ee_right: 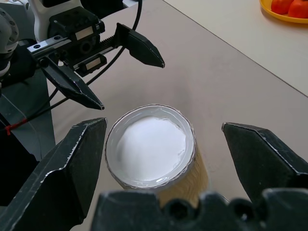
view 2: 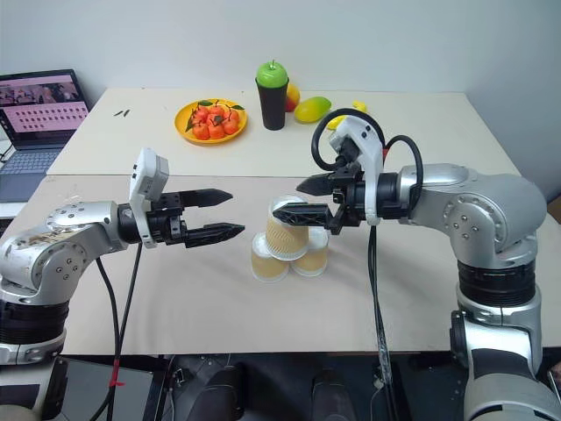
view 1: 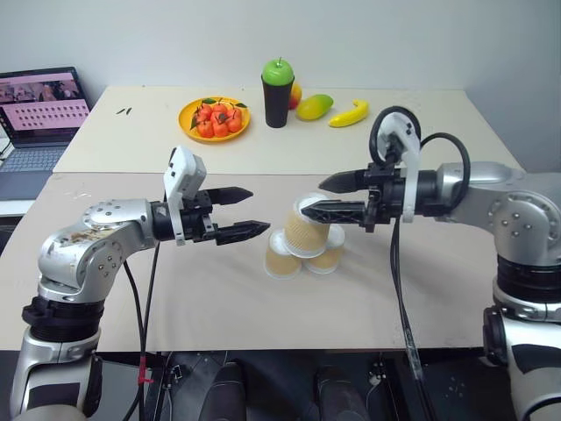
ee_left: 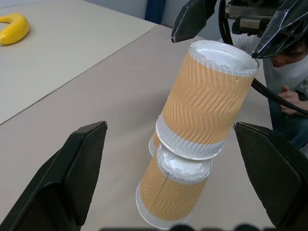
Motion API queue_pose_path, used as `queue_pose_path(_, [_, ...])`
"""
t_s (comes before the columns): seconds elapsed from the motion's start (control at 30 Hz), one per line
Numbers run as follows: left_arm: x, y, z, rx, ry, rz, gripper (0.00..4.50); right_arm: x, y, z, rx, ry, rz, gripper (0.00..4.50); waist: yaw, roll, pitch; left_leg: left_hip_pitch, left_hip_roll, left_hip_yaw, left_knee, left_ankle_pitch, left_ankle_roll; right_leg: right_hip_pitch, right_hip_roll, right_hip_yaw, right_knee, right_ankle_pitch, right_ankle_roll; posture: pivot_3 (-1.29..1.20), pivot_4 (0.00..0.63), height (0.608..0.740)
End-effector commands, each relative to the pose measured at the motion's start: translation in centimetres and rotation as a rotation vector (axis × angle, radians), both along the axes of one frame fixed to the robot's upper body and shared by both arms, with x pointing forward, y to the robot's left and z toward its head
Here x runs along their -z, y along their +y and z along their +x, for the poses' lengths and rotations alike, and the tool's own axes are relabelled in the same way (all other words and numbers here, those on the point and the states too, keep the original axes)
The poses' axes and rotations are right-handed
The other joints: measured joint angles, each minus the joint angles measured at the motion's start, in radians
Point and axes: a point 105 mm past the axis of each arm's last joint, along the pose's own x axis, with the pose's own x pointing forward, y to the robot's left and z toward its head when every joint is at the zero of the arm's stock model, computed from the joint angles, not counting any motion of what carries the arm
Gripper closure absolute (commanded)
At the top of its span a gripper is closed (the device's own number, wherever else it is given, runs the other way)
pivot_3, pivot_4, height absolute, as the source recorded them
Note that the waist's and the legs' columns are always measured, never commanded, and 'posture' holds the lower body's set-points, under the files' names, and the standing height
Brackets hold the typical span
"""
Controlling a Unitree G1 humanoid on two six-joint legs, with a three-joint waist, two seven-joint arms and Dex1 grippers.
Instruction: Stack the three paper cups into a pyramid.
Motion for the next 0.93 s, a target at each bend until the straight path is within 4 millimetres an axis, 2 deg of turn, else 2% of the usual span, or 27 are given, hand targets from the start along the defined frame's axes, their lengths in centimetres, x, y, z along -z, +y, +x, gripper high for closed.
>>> queue_pose_path(0.03, [-1.4,-0.4,-0.2,0.026,-0.063,-0.007,0.0,-2.0,-0.2,-0.7,-0.021,-0.086,0.026,0.02,0.0,0.0,0.0,0.0,0.0,0.0,0.0,0.0,0.0,0.0,0.0,0.0,0.0,0.0,0.0,0.0,0.15,0.735])
queue_pose_path(0.2, [-1.8,-0.2,-0.3,0.033,-0.064,-0.008,0.0,-3.8,-1.6,-0.9,-0.015,-0.108,0.066,0.02,0.0,0.0,0.0,0.0,0.0,0.0,0.0,0.0,0.0,0.0,0.0,0.0,0.0,0.0,0.0,0.0,0.15,0.735])
queue_pose_path(0.3, [-2.3,0.3,-0.2,0.009,-0.076,-0.01,0.0,-5.2,-3.6,-1.0,0.011,-0.15,0.085,0.02,0.004,0.0,0.0,0.0,0.0,0.0,0.0,0.0,0.0,0.0,0.0,0.0,0.0,0.0,0.0,0.0,0.15,0.735])
queue_pose_path(0.33, [-2.4,0.4,-0.2,0.006,-0.077,-0.011,0.0,-5.3,-4.7,-0.5,0.056,-0.179,0.072,0.02,0.006,0.0,0.0,-0.001,0.0,0.0,0.0,0.0,0.0,0.0,0.0,0.0,-0.001,0.0,0.0,0.0,0.15,0.735])
queue_pose_path(0.47, [-2.3,1.6,0.2,-0.067,-0.092,0.018,0.0,-4.2,-10.0,0.6,0.187,-0.298,0.004,0.02,0.013,-0.001,0.0,0.0,0.0,0.0,0.0,0.0,0.001,0.001,0.0,-0.001,-0.002,0.0,0.0,0.0,0.15,0.735])
queue_pose_path(0.53, [-2.2,2.2,0.0,-0.106,-0.1,0.025,0.0,-1.9,-12.9,0.9,0.277,-0.313,-0.087,0.02,0.013,-0.001,0.0,0.0,0.0,0.001,0.0,-0.001,0.001,0.001,0.0,0.0,-0.003,0.0,0.0,0.0,0.15,0.735])
queue_pose_path(0.6, [-2.0,2.5,-0.1,-0.124,-0.114,0.044,0.0,0.2,-14.3,0.9,0.304,-0.326,-0.185,0.02,0.014,-0.001,0.0,0.0,0.0,0.001,-0.001,-0.001,0.001,0.0,0.0,0.0,-0.003,0.0,0.0,0.0,0.15,0.735])
queue_pose_path(0.63, [-1.9,2.7,-0.2,-0.133,-0.124,0.049,0.0,1.4,-14.5,0.7,0.3,-0.316,-0.206,0.02,0.013,-0.001,0.0,0.0,0.0,0.001,0.0,-0.001,0.002,0.0,0.0,0.0,-0.002,-0.001,0.0,0.0,0.15,0.735])
queue_pose_path(0.73, [-1.6,3.1,-0.4,-0.161,-0.125,0.044,0.0,3.5,-14.7,0.3,0.31,-0.297,-0.181,0.02,0.005,-0.001,0.0,0.0,0.0,0.002,0.0,-0.001,0.002,0.0,0.0,0.001,-0.001,-0.001,0.0,0.0,0.15,0.735])
queue_pose_path(0.93, [-1.1,3.3,0.2,-0.231,-0.163,0.043,0.0,4.1,-14.4,0.7,0.337,-0.307,-0.136,0.02,-0.003,-0.001,0.0,0.001,0.0,0.001,0.001,-0.001,0.001,0.001,0.0,0.001,-0.001,-0.001,0.0,0.0,0.15,0.735])
